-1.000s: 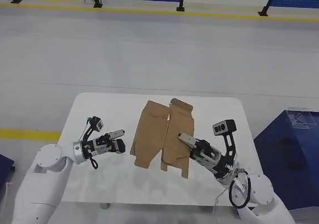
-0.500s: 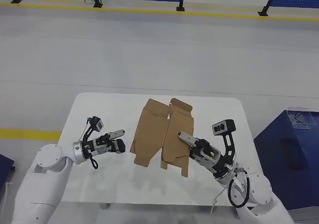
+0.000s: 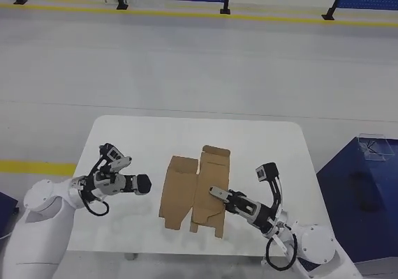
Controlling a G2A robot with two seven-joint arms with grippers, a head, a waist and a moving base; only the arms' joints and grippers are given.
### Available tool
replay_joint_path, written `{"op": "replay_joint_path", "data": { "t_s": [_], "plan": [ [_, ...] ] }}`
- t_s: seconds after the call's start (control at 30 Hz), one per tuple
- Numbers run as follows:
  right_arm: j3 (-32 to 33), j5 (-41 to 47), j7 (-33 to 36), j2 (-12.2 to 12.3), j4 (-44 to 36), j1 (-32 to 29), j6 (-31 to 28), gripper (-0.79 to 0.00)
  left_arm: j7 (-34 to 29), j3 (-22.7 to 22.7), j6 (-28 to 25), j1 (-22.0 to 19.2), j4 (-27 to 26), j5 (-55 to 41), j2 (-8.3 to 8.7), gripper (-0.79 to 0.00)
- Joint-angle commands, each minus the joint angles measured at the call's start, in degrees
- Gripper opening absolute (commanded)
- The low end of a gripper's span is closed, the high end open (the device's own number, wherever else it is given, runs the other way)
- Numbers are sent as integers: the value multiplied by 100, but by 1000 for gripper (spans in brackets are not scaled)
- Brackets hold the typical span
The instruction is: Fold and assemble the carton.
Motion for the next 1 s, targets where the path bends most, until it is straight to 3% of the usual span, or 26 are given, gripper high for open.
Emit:
{"op": "replay_joint_path", "data": {
  "t_s": [0.0, 0.1, 0.17, 0.23, 0.27, 0.3, 0.37, 0.5, 0.53, 0.73, 0.77, 0.8, 0.83, 0.87, 0.97],
  "plan": [
    [-54, -67, 1, -4, -9, 29, 38, -785, -14, 102, -104, 58, -182, 242, 11, 0],
    [-137, -128, 49, -11, -2, 121, 138, -785, -88, 284, -116, 120, -357, 243, 8, 0],
    [-178, -150, 52, -16, 22, 179, 201, -785, -108, 378, -238, 158, -481, 314, 9, -77],
    [-226, -187, 59, -21, 53, 239, 255, -785, -167, 450, -382, 195, -580, 425, 18, -89],
    [-251, -200, 45, -25, 71, 263, 264, -785, -199, 478, -443, 209, -608, 445, 22, -151],
    [-282, -214, 43, -29, 89, 282, 280, -785, -213, 499, -467, 215, -605, 460, 26, -271],
    [-334, -215, 40, -36, 108, 315, 302, -785, -171, 546, -488, 190, -573, 524, 33, -296],
    [-403, -195, 60, -46, 142, 358, 321, -785, -171, 617, -582, 126, -470, 379, 32, -754],
    [-413, -218, 70, -46, 142, 371, 324, -785, -176, 632, -615, 114, -443, 355, 33, -785],
    [-437, -237, 63, -51, 165, 410, 374, -785, -192, 714, -703, 41, -359, 290, 45, -785],
    [-440, -242, 50, -52, 174, 420, 381, -757, -186, 723, -715, 33, -347, 280, 47, -785],
    [-445, -246, 41, -54, 183, 427, 388, -643, -189, 736, -718, 23, -336, 281, 50, -785],
    [-446, -240, 23, -55, 196, 434, 412, -462, -186, 745, -724, 14, -325, 275, 53, -785],
    [-443, -236, -14, -58, 212, 443, 449, 0, -186, 755, -728, 4, -313, 272, 56, -785],
    [-428, -178, -56, -63, 276, 477, 497, 0, -171, 771, -754, -19, -280, 260, 66, -785]
  ]
}}
